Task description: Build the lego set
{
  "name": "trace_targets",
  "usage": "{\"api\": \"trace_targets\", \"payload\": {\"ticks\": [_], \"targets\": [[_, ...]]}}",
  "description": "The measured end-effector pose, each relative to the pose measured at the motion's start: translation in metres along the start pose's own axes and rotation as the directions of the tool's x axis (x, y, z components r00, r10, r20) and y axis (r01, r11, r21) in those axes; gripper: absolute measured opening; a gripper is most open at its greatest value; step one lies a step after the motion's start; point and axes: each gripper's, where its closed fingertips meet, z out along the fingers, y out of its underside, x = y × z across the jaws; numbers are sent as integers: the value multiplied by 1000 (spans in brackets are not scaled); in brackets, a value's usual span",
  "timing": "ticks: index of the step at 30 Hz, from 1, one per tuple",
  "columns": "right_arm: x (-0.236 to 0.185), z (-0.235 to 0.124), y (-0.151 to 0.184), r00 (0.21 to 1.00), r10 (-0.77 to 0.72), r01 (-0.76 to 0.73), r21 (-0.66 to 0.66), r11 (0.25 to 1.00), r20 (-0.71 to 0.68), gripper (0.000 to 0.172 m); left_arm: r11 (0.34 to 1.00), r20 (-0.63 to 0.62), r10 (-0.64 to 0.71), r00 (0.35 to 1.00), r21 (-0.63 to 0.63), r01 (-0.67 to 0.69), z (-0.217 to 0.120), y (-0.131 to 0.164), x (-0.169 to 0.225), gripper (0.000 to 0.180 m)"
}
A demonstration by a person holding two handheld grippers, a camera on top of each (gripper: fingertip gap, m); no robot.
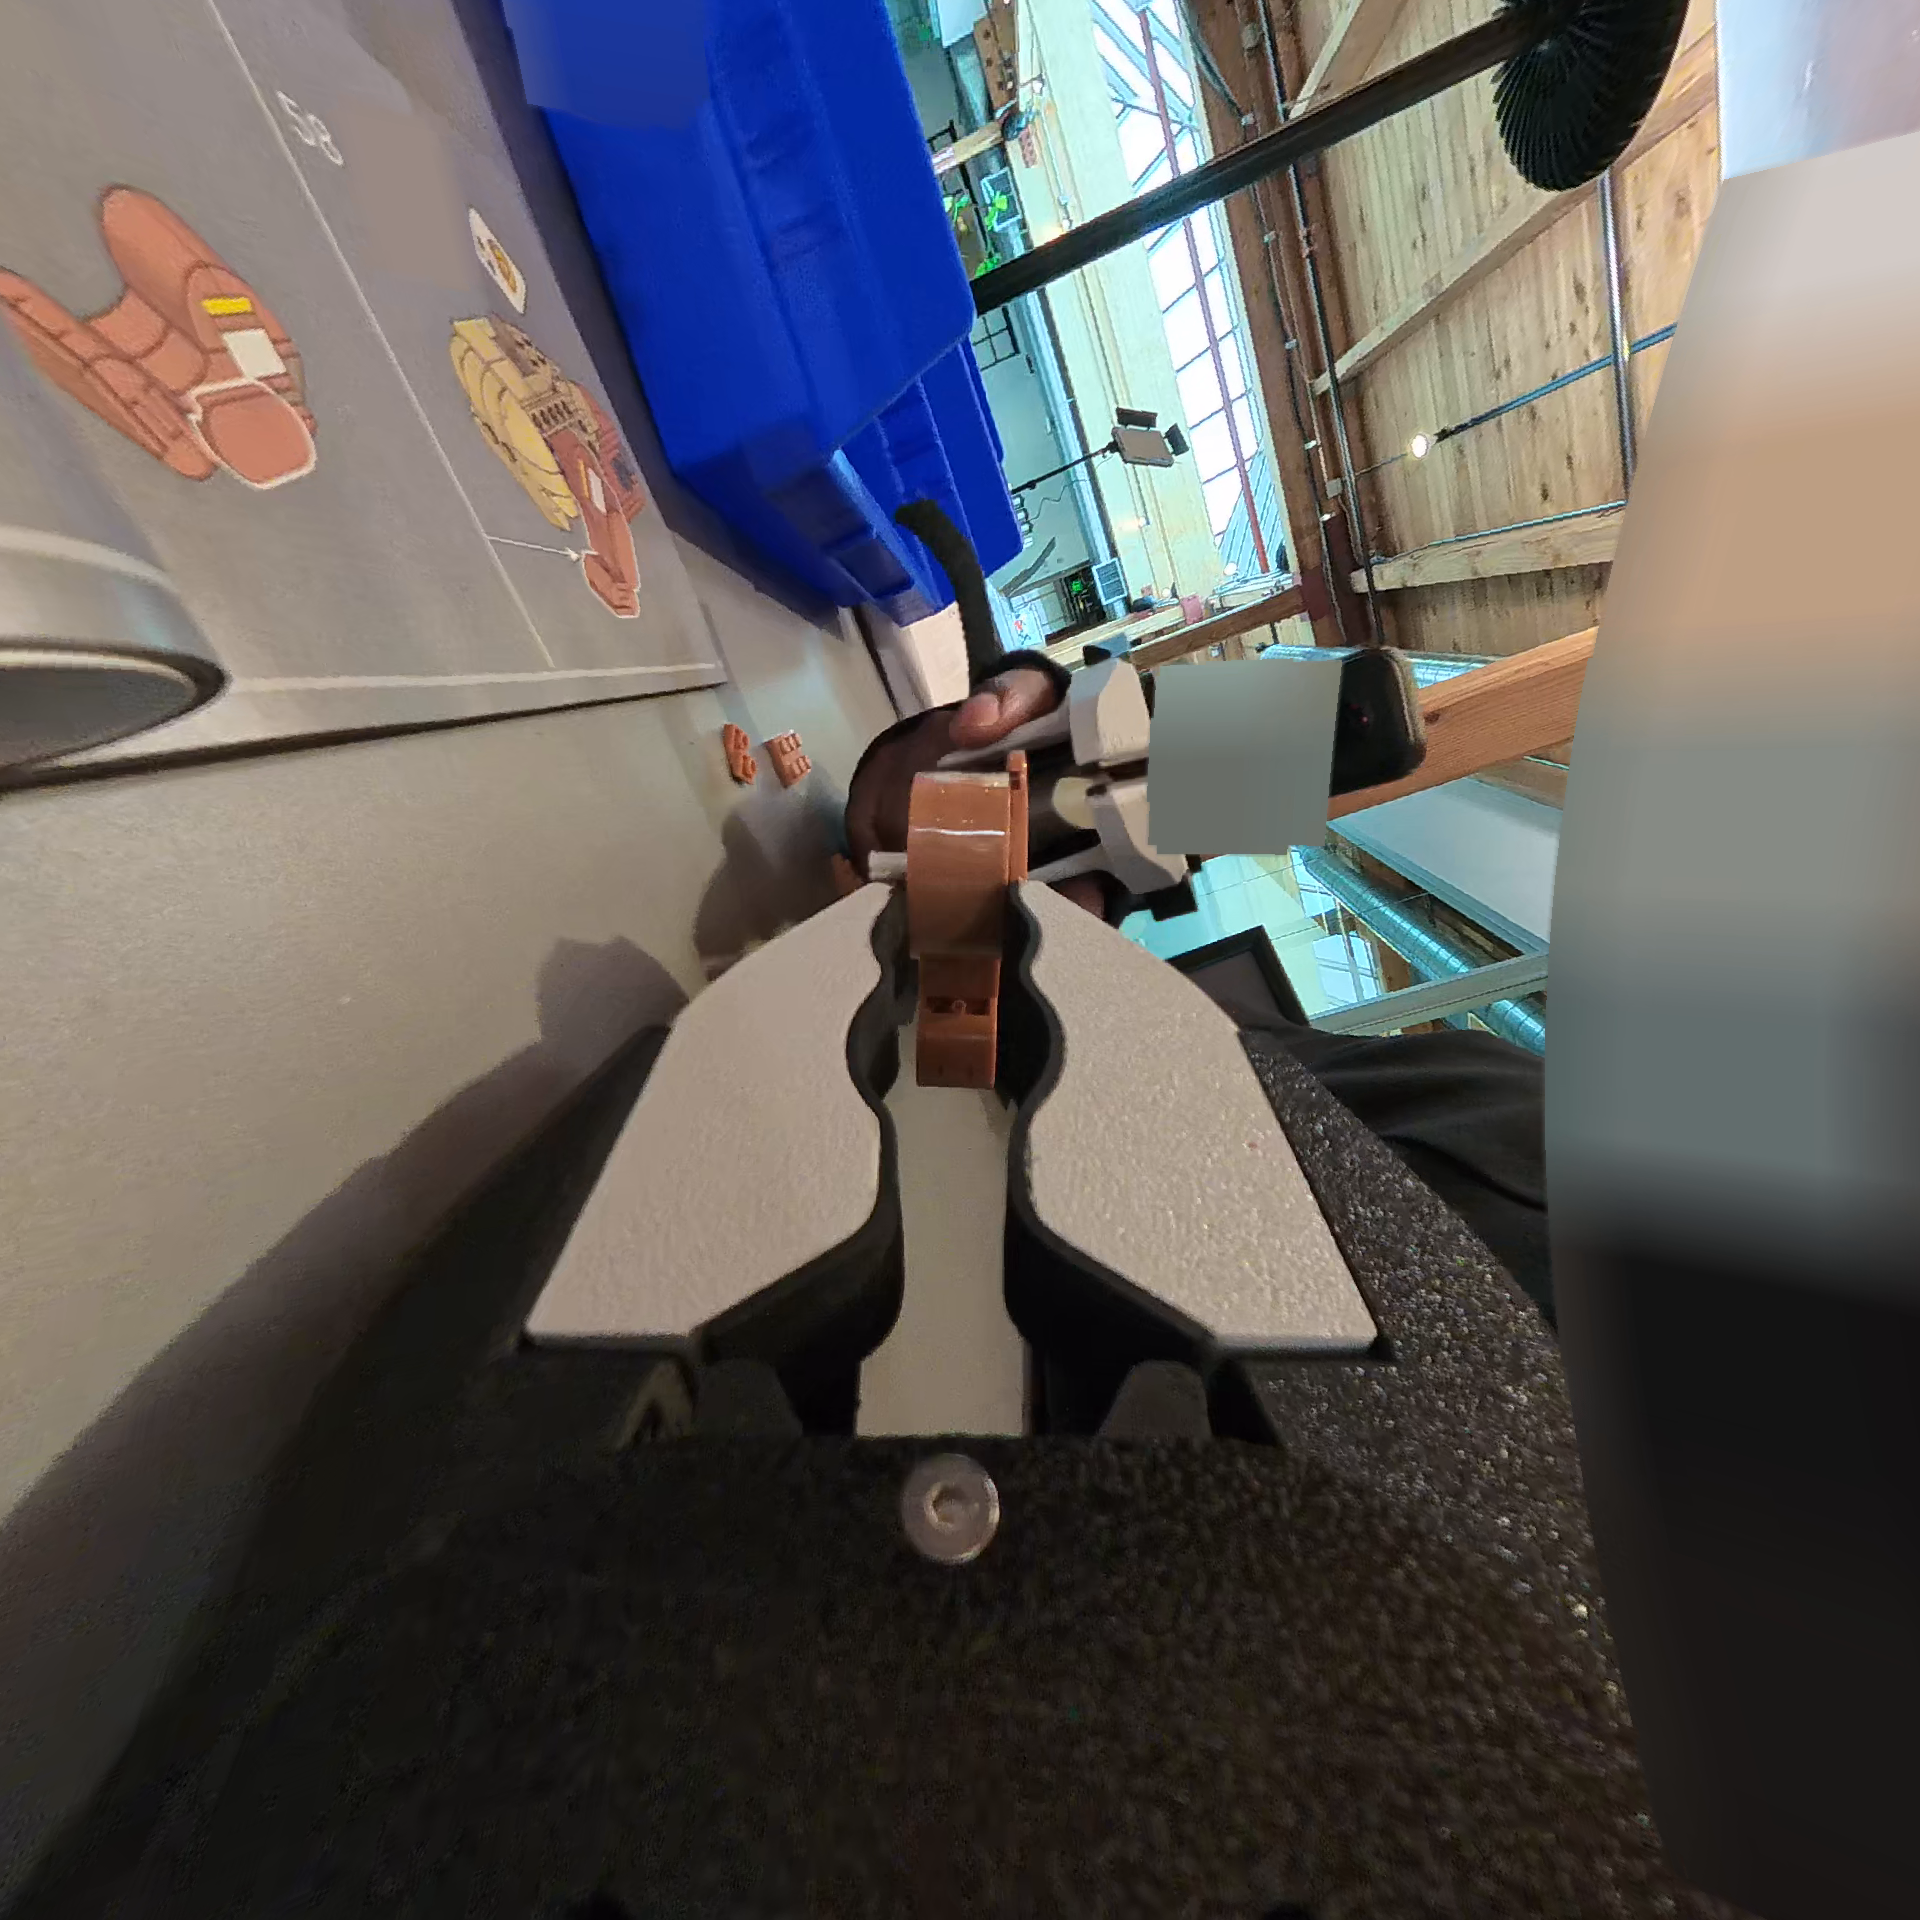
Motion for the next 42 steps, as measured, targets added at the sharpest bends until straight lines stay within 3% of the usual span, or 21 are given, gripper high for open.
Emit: {"api": "trace_targets", "payload": {"ticks": [13, 24, 42], "targets": [[-6, 13, -4, 981, -194, 192, -148, 970, 5, 9, 1000, 75, 19, 997, -24, -17, -1, 5, -8, 16], [-22, 22, 14, 965, -250, 263, -306, 915, 80, 20, 997, 91, 37, 995, -65, -31, 1, 12, -9, 16], [-24, 23, 31, 938, -308, 347, -366, 864, 162, 40, 989, 99, 59, 993, -139, -45, 3, 24, -9, 16]]}}
